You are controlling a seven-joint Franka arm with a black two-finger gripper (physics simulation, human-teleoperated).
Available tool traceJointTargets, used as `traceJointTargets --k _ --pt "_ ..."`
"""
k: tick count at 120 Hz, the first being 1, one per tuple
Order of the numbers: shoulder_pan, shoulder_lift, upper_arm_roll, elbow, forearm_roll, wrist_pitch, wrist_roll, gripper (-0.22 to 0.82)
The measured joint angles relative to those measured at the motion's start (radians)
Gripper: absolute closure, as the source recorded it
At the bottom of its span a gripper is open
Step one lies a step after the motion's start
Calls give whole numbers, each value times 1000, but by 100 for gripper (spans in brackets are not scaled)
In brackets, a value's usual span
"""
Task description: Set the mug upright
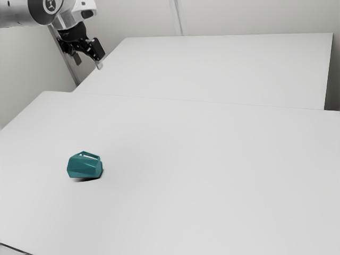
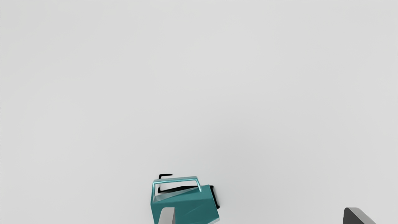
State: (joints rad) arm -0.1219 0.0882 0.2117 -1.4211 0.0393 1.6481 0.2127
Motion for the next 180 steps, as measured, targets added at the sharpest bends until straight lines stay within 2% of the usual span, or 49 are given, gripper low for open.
traceJointTargets --k 33,57,78,87,105,136,170,180 --pt "3 -6 1 -13 0 20 20 2" --pt "3 -61 5 -97 -11 42 29 2" --pt "-84 -102 113 -232 -111 96 28 2" --pt "-110 -148 153 -334 -170 138 28 2" --pt "-9 -204 225 -440 -277 210 46 2" --pt "-27 -210 393 -581 -549 262 189 2" --pt "-5 -195 544 -704 -807 222 440 2" --pt "13 -177 565 -713 -845 190 513 2"
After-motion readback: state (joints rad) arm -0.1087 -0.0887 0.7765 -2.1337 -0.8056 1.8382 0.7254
